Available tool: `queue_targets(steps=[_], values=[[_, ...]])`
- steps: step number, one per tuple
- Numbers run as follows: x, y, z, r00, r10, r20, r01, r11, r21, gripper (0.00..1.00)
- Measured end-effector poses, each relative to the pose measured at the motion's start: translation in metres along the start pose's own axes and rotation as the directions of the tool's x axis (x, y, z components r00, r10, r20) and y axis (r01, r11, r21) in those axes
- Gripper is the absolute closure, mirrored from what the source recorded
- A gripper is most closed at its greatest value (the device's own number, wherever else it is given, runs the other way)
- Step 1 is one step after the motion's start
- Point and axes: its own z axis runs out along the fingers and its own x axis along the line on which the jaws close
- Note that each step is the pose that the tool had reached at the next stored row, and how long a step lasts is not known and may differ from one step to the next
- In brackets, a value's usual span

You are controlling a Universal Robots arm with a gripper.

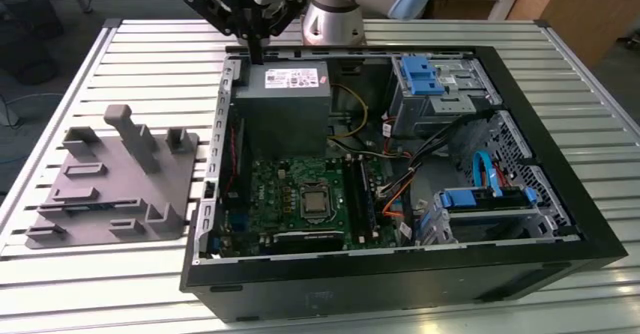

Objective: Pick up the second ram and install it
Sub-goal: 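Reach for the second ram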

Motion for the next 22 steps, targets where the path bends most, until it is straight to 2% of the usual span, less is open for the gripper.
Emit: queue_targets(steps=[3, 8, 12, 17, 18, 22], values=[[0.0114, -0.0009, -0.0003, 1.0, 0.0, 0.0003, 0.0, 1.0, -0.0001, 0.9], [0.0258, -0.002, -0.0005, 1.0, 0.0, 0.0002, 0.0, 1.0, 0.0, 0.9], [0.0416, -0.0032, -0.0006, 1.0, 0.0, 0.0003, 0.0, 1.0, -0.0001, 0.9], [0.0565, -0.0043, -0.0007, 1.0, 0.0, 0.0002, 0.0, 1.0, 0.0, 0.9], [0.0634, -0.0049, -0.0007, 1.0, 0.0, 0.0003, 0.0, 1.0, -0.0001, 0.9], [0.0749, -0.0057, -0.0007, 1.0, 0.0, 0.0002, 0.0, 1.0, 0.0, 0.9]])
